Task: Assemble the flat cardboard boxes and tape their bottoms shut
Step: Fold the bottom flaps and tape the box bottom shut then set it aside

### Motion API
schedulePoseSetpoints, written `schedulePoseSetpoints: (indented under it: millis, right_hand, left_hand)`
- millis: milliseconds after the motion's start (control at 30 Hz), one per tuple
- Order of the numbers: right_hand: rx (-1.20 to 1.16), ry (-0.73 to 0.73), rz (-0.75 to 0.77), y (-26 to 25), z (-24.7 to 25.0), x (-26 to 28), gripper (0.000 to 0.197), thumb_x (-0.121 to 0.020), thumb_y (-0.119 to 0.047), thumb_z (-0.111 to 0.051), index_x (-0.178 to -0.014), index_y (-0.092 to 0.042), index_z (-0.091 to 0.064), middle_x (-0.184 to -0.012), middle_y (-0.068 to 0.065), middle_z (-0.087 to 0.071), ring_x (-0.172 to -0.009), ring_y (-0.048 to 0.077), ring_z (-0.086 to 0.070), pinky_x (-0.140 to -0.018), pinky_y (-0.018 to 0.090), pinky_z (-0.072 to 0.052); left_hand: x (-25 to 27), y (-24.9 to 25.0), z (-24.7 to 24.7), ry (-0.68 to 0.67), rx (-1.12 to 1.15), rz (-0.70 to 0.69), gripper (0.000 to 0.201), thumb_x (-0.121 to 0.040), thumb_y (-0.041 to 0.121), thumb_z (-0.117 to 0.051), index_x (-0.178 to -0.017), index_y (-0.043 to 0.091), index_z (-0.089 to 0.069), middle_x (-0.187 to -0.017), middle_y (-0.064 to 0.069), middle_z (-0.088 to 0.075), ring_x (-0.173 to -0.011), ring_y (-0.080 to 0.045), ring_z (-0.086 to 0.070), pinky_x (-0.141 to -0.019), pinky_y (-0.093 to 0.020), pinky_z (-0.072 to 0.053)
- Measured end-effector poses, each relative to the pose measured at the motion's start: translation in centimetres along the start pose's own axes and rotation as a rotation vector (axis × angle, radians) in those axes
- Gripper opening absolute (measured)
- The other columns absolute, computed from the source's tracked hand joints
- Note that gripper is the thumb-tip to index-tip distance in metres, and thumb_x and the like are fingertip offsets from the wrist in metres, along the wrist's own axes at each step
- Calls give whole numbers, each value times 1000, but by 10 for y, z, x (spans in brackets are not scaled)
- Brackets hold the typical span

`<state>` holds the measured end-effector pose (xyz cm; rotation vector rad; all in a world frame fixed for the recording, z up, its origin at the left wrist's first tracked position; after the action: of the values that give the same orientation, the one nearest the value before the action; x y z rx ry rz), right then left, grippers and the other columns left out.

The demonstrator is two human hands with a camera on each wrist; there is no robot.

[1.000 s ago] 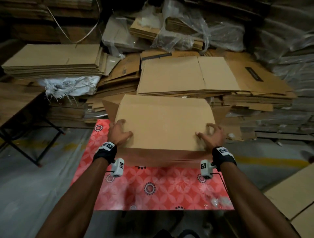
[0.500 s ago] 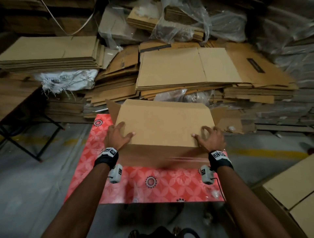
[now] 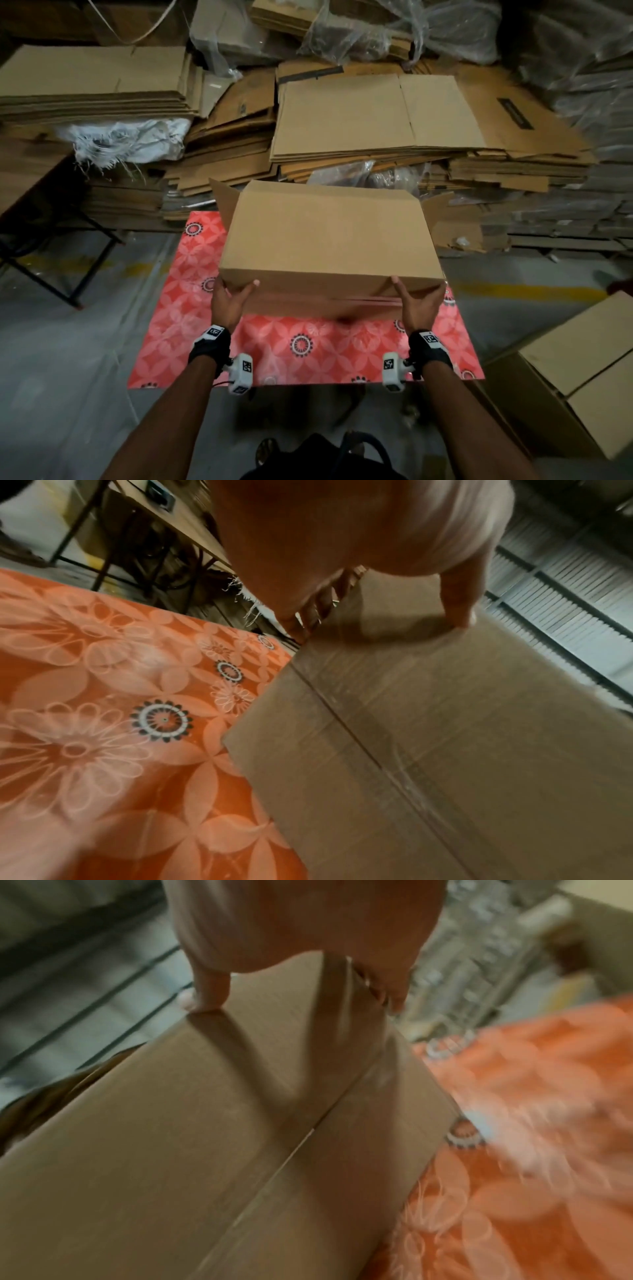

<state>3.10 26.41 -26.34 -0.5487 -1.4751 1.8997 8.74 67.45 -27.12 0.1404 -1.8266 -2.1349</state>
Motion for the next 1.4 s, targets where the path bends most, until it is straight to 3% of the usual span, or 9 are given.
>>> schedulePoseSetpoints:
  millis: [200,367,467,700,767,900,1033,1233,1400]
  right_hand:
    - [68,-63,-96,12,-2,-3,138,-60,-50,-96,-162,-18,-9,-162,20,-29,-148,36,-31,-120,51,-31]
    - [68,-31,-73,6,-6,-23,136,-26,-75,-92,-141,-24,-40,-135,10,-60,-122,30,-61,-106,48,-50]
    - [125,-26,39,-25,-14,-50,121,-30,-70,-94,-135,-31,-47,-125,4,-65,-110,24,-66,-96,44,-56]
    - [204,-63,256,-165,-31,-90,144,-44,-60,-96,-160,-23,-19,-162,13,-32,-148,31,-32,-121,41,-32]
    - [254,-66,314,-196,-32,-99,142,-40,-73,-87,-158,-28,-24,-162,12,-31,-148,34,-31,-120,49,-33]
    - [430,-82,351,-233,-38,-107,113,-41,-83,-79,-140,-41,-43,-153,14,-37,-142,40,-32,-118,56,-30]
    - [573,-160,342,-244,-42,-115,113,-39,-93,-72,-140,-47,-51,-156,20,-32,-146,46,-24,-122,60,-17]
    - [742,-313,301,-225,-49,-118,108,-39,-94,-68,-136,-48,-54,-165,24,-17,-149,51,-15,-121,65,-13]
    - [922,-310,448,-212,-68,-111,71,-72,-83,-62,-134,-48,-57,-166,13,-22,-152,48,-7,-119,68,-2]
  left_hand:
    - [-12,-15,3,43,-86,-29,71,-70,33,-90,-128,19,-52,-121,-7,-60,-112,-30,-59,-89,-39,-49]
    - [-20,-2,9,23,-73,21,77,-66,25,-92,-131,17,-51,-121,-16,-66,-110,-34,-63,-87,-37,-49]
    - [-35,32,9,59,-61,-49,80,-72,21,-92,-140,19,-50,-125,-11,-67,-110,-30,-65,-95,-44,-53]
    - [-74,151,2,90,-93,-287,100,-68,25,-91,-151,24,-34,-136,-2,-60,-119,-20,-60,-107,-43,-48]
    - [-76,179,2,97,-152,-358,106,-67,29,-90,-153,21,-30,-139,-2,-54,-123,-20,-54,-109,-35,-42]
    - [-75,217,3,81,-393,-418,70,-72,22,-89,-134,14,-58,-132,-13,-57,-124,-31,-53,-104,-34,-43]
    - [-78,221,6,29,-464,-311,84,-60,49,-81,-136,22,-59,-131,-15,-61,-119,-32,-59,-103,-41,-51]
    - [-79,197,-4,-6,-583,-242,79,-77,40,-85,-143,9,-57,-141,-17,-61,-130,-34,-55,-108,-37,-45]
    - [-78,200,-19,-14,-650,-196,70,-81,40,-80,-140,8,-58,-140,-19,-61,-132,-37,-53,-108,-41,-44]
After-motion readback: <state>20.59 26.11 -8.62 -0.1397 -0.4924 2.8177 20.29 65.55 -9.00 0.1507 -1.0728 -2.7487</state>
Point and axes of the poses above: each hand's wrist, its own x-axis away from the middle knuckle, its own z-axis out of the back of the hand, y = z × x, the point moved 2 cm from there along -x, towards the middle knuckle
